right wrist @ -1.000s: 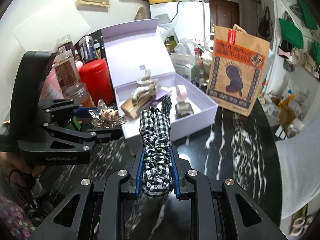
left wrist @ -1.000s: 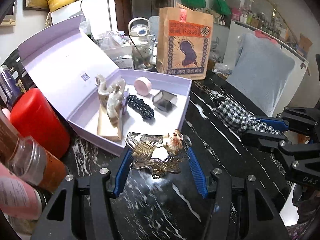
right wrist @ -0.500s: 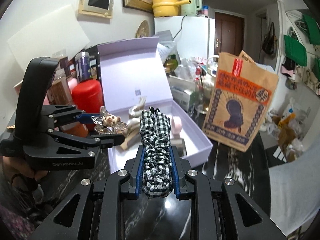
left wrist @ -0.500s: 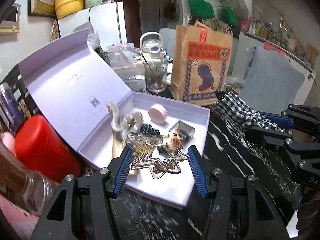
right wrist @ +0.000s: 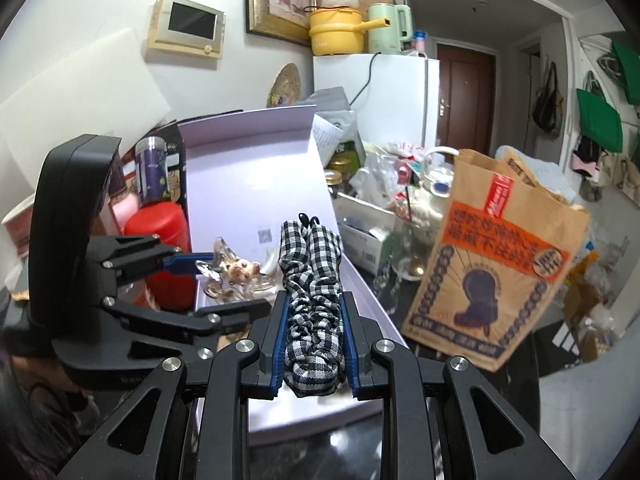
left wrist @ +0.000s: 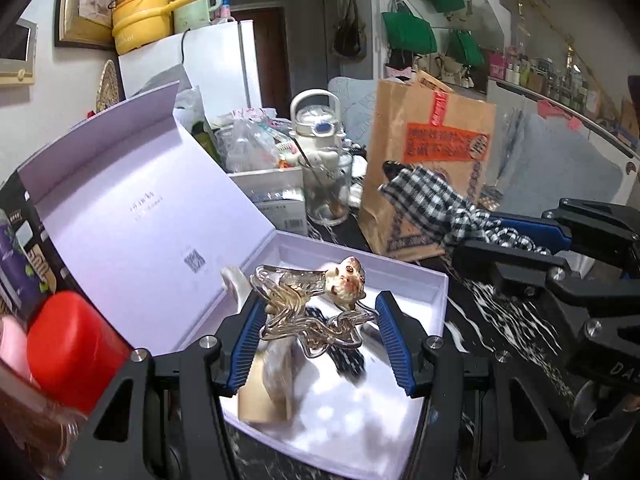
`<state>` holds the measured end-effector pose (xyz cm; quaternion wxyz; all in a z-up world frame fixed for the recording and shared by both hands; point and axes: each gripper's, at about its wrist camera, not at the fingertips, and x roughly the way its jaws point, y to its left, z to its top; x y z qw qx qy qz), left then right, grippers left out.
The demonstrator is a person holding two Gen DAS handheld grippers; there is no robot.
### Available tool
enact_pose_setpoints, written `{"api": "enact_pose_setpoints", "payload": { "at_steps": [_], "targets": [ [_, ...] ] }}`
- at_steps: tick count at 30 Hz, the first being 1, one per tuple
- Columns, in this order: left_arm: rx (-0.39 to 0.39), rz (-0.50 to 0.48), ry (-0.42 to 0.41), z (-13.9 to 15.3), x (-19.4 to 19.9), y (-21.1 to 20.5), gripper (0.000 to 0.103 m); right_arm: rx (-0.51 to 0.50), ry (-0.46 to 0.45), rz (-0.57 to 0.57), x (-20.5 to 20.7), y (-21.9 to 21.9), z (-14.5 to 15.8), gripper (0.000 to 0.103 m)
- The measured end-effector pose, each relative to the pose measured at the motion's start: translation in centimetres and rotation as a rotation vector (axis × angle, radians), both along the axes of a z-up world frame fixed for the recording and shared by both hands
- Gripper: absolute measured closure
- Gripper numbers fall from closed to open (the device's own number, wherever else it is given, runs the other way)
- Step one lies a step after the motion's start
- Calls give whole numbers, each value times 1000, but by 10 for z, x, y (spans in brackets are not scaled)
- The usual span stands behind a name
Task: Organize rigid objects
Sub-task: 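Carry the gold clip and gingham scrunchie over the lavender box with both tools, then lower the gold clip and gingham scrunchie into the box and open both tools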
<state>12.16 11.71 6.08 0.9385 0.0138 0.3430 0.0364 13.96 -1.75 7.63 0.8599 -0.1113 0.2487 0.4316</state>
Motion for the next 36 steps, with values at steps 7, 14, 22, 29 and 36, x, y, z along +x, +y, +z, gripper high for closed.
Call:
{"api": "enact_pose_setpoints", "payload": {
  "at_steps": [7, 14, 22, 29, 36],
  "targets": [
    [12, 70, -24, -6, 20, 13, 48, 26, 33, 9, 26, 17, -6, 80],
    [-7, 87, 79, -41, 44, 27, 48, -47, 91, -9, 45, 32, -33, 80],
    [18, 95, 105, -55, 55, 25, 48, -125, 129, -34, 56, 44, -59, 80],
    [112, 98, 97, -61, 58, 16, 48, -155, 166, -30, 62, 50, -77, 80],
    [184, 103, 90, -67, 61, 9, 48, -170, 201, -30, 72, 53, -91, 79]
  ]
}}
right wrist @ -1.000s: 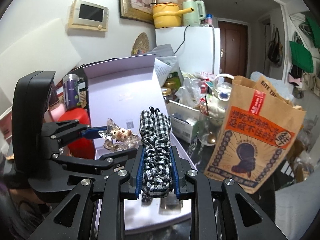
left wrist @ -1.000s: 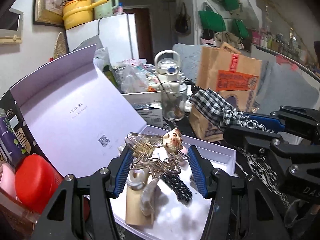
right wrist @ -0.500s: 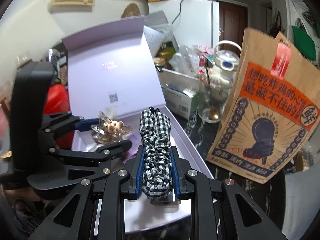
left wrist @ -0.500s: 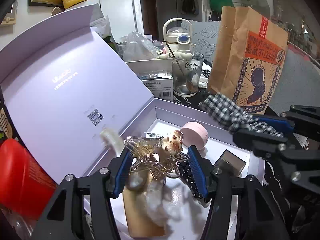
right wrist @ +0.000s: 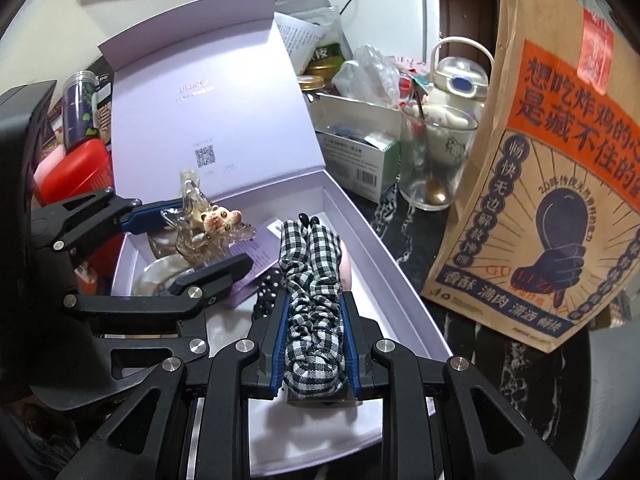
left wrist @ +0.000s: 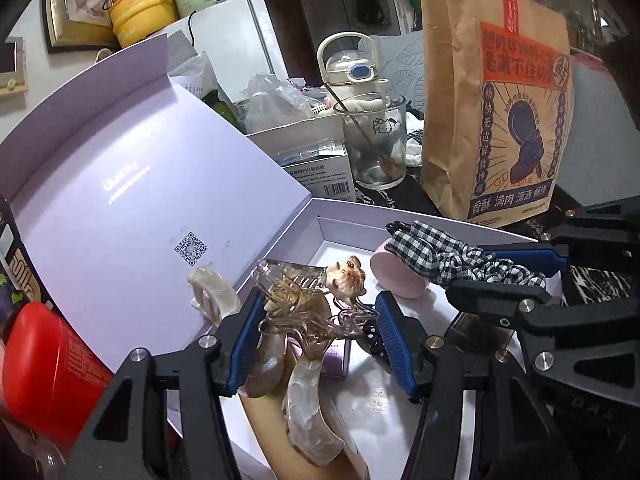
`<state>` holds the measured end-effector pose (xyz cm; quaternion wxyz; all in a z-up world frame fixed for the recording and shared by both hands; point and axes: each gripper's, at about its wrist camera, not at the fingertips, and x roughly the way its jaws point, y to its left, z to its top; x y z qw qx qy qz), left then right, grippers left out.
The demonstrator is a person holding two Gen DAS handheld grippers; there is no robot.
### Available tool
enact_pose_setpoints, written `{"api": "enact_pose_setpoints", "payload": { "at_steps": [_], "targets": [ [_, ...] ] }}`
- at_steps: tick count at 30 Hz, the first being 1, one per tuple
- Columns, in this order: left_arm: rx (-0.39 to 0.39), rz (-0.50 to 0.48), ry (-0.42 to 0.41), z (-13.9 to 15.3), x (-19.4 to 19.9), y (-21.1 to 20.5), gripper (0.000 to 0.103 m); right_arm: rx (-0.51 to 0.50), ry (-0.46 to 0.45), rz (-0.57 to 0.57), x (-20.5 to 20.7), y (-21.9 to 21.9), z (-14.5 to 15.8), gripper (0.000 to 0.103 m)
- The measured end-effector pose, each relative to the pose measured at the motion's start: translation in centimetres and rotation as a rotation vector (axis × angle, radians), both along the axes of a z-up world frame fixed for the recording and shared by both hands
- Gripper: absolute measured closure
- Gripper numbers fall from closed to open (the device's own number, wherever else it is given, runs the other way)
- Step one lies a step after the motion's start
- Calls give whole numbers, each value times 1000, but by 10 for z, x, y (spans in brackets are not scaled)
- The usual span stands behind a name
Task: Organize rigid objects
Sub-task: 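Lower the gold clip and gingham scrunchie into the box and open both tools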
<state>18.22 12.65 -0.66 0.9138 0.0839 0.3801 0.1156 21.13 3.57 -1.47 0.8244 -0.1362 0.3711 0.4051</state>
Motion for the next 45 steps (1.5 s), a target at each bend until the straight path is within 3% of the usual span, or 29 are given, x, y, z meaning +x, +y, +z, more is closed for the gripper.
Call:
{"api": "enact_pose_setpoints", "payload": {
  "at_steps": [5, 8, 12, 22, 33, 45],
  "targets": [
    [15, 13, 12, -4, 0, 1, 47, 6, 47, -4, 7, 0, -11, 78],
    [-75, 12, 61, -14, 8, 9, 47, -8, 57, -8, 10, 1, -17, 77],
    [-123, 12, 101, -24, 14, 13, 47, -15, 63, -12, 10, 1, -19, 77],
    [-127, 16, 93, -23, 13, 11, 47, -15, 80, -14, 17, 0, -22, 75],
    [-110, 25, 65, -9, 8, 8, 47, 3, 87, -33, 16, -9, -10, 62],
    [-104, 56, 40, 3, -8, 4, 47, 26, 90, -61, 6, -23, 3, 61]
  ]
}}
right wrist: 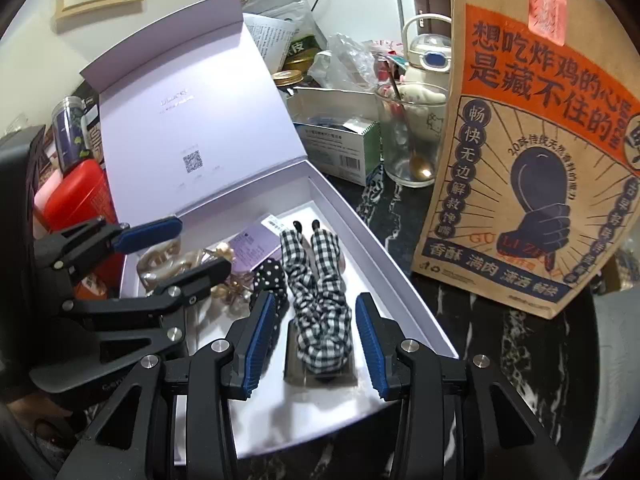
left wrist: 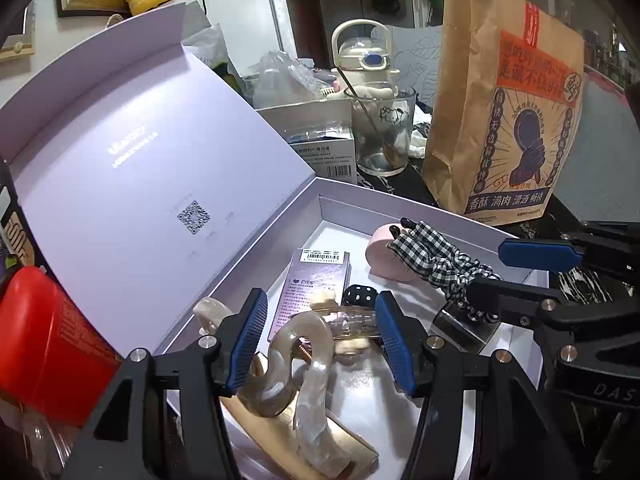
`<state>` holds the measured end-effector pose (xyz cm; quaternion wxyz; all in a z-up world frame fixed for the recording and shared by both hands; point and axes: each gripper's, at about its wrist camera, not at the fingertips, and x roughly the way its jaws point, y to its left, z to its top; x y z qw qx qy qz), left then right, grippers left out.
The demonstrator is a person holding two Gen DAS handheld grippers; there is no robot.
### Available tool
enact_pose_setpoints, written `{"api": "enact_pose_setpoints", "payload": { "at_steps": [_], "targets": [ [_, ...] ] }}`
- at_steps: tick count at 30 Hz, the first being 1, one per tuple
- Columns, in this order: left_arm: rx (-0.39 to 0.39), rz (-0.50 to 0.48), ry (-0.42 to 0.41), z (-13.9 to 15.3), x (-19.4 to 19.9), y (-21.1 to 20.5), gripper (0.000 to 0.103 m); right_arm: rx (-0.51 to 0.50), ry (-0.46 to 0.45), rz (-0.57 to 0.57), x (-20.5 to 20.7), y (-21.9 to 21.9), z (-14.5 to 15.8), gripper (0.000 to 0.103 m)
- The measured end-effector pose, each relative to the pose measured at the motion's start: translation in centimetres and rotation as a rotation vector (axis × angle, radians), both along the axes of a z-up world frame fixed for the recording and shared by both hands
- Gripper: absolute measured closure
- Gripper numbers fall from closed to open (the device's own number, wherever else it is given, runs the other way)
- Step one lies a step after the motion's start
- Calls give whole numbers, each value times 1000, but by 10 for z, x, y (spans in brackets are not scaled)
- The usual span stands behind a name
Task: Organize rigid objects
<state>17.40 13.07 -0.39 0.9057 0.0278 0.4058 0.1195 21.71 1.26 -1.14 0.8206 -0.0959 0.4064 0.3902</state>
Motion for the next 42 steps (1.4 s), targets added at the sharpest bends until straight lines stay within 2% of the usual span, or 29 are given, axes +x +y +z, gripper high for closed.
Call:
{"api": "enact_pose_setpoints", "payload": {
  "at_steps": [3, 5, 8, 20, 21, 25, 29, 36, 42],
  "targets": [
    [13, 22, 5, 2, -4, 0, 47, -4, -8, -9, -6, -3, 6, 61],
    [-9, 20, 4, 4, -7, 2, 47, -8, -26, -11, -11, -4, 11, 61],
    [-24, 25, -11, 12, -13, 3, 47, -5, -49, -8, -19, -6, 19, 54],
    [8, 67, -63, 51, -42, -3, 47, -16, -155, -30, -49, -23, 55, 45],
    [9, 72, -69, 55, -45, -4, 45, -19, -168, -37, -52, -25, 58, 42],
    [12, 77, -95, 66, -56, -8, 25, -8, -206, -55, -64, -34, 72, 38],
    [24, 87, -115, 77, -67, -14, 24, 9, -248, -75, -79, -43, 85, 32],
    [-9, 72, -133, 91, -90, -20, 24, 40, -310, -125, -105, -65, 105, 13],
    [-39, 66, -148, 100, -113, -27, 24, 54, -328, -158, -128, -80, 114, 3]
  ]
}}
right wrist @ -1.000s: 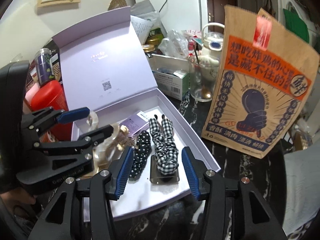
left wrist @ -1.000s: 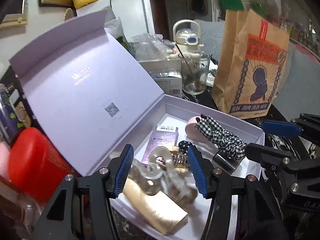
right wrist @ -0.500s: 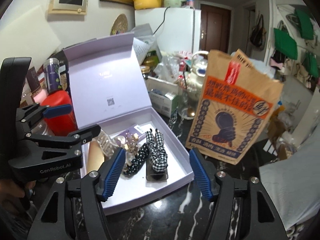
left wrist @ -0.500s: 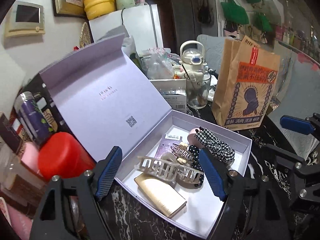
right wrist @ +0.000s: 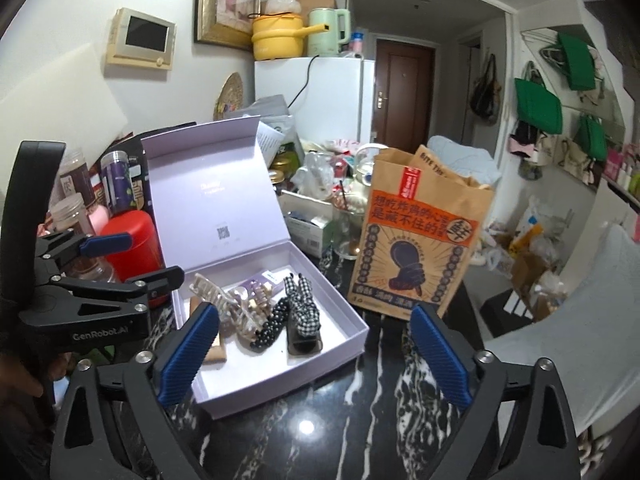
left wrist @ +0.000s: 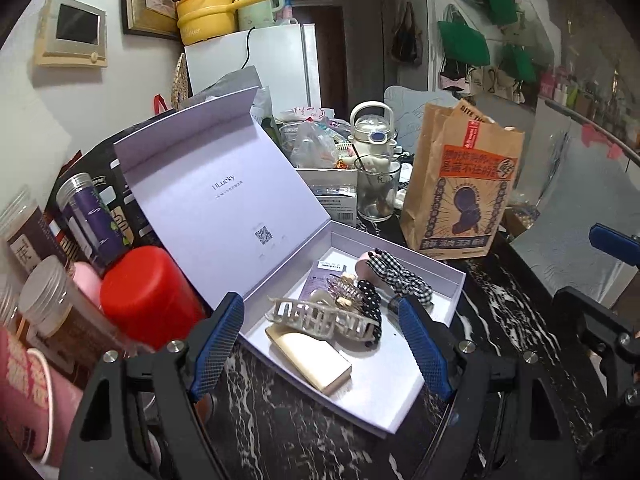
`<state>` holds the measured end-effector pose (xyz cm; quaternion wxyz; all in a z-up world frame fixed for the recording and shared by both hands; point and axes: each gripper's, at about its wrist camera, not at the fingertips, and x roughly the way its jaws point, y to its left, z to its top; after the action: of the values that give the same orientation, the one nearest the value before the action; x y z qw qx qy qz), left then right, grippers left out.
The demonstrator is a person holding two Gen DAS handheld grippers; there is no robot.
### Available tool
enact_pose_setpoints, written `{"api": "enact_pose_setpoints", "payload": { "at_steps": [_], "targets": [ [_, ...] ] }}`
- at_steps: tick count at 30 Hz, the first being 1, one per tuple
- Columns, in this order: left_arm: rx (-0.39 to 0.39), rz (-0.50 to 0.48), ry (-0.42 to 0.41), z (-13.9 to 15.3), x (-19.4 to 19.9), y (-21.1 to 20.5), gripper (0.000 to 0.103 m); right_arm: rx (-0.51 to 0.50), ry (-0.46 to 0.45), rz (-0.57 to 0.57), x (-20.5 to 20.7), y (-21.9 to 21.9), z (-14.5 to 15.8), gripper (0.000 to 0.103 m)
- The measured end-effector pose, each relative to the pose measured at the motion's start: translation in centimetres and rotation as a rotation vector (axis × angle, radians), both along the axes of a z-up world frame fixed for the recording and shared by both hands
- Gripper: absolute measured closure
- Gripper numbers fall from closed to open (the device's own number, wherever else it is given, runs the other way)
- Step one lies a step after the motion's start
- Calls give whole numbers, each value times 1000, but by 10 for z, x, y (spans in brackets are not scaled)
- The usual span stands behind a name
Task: Organize rigid objects
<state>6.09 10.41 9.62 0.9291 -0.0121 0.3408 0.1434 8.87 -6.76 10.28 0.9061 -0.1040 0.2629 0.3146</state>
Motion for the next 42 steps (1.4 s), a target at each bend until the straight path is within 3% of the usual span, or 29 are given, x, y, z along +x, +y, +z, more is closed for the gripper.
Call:
{"api": "enact_pose_setpoints", "payload": {
  "at_steps": [3, 5, 6, 20, 42],
  "targets": [
    [11, -2, -17, 4, -15, -5, 21, 2, 2, -23, -11, -7, 1, 0],
    [20, -3, -24, 7, -24, -8, 3, -8, 8, -45, -18, -10, 0, 0],
    [21, -3, -33, 8, -29, -9, 0, -11, 9, -53, -21, -12, 0, 0],
    [19, -15, 5, -7, -65, -27, 0, -22, 41, -97, -56, -24, -15, 0],
    [-32, 2, 49, -26, -71, -26, 0, -49, 63, -95, -64, -25, -30, 0]
  ]
}}
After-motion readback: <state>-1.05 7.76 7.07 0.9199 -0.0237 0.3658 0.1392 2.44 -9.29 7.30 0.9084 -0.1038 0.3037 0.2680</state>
